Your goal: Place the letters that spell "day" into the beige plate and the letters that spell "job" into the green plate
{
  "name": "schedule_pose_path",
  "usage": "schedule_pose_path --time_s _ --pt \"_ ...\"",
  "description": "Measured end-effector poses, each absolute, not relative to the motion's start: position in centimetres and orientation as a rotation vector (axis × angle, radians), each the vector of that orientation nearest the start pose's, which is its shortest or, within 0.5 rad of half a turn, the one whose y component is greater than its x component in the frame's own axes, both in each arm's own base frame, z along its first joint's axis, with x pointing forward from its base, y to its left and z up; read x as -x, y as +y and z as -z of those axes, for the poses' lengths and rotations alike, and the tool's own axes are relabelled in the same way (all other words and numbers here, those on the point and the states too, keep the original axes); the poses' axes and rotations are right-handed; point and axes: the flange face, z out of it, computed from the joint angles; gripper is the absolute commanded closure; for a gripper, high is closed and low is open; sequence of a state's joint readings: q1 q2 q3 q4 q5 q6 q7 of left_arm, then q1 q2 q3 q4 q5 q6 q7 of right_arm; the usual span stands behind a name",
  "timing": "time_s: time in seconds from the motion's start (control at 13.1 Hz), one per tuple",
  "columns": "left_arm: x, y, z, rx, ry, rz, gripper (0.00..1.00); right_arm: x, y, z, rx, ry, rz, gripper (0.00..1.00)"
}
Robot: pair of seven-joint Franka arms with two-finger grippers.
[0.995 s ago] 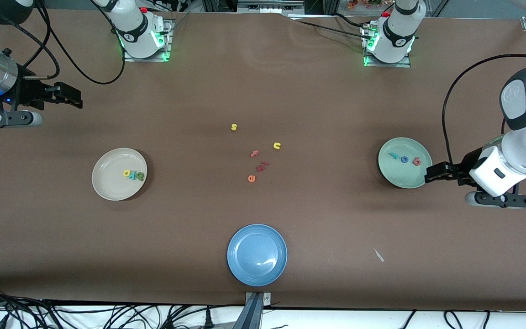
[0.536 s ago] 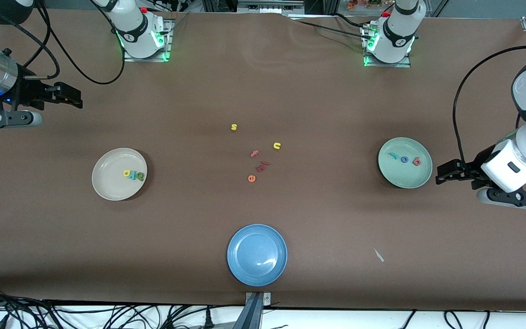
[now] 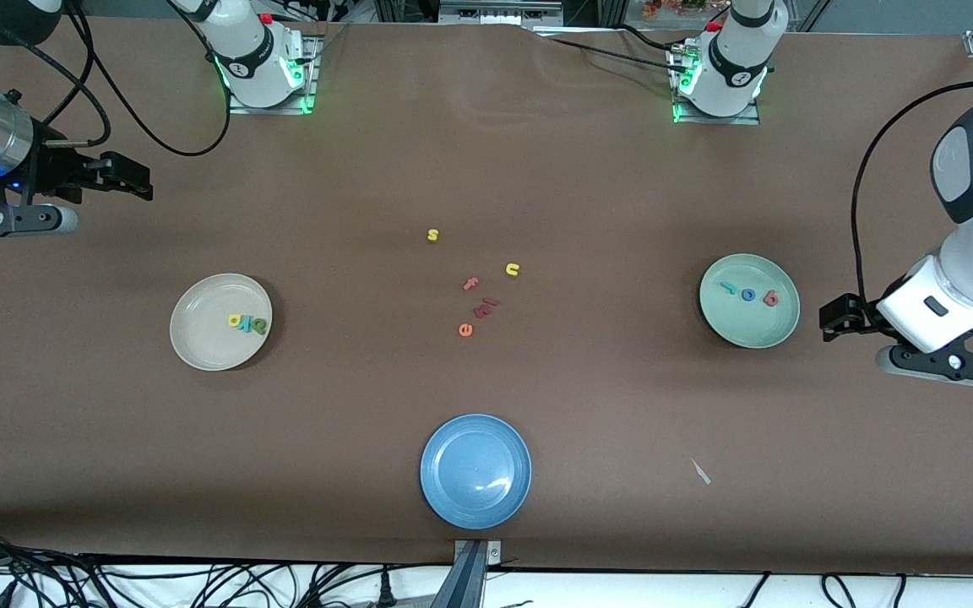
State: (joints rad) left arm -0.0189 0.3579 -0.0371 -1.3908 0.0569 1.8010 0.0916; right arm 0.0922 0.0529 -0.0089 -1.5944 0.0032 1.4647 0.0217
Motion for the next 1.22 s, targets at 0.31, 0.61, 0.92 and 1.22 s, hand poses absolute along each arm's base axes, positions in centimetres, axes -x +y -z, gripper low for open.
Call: schedule_pose_path --time_s 0.31,0.61,0.92,1.22 --pt "-67.3 -2.5 -51.2 3.126 0.216 0.085 0.00 -55.3 4.7 -57.6 3.134 -0.097 -0.287 0.00" --pt "-67.4 -1.9 -51.2 3.126 0.199 0.085 0.00 -55.3 4.7 -57.6 3.134 -0.097 -0.287 0.00" --pt "-67.4 -1.1 -51.3 3.129 0.180 0.085 0.00 -55.3 4.7 -57.6 3.134 -0.096 -0.287 0.00" --pt "-67.4 -1.1 -51.4 3.130 0.179 0.088 0.00 -55.3 4.7 -57.6 3.134 -0.096 -0.287 0.00"
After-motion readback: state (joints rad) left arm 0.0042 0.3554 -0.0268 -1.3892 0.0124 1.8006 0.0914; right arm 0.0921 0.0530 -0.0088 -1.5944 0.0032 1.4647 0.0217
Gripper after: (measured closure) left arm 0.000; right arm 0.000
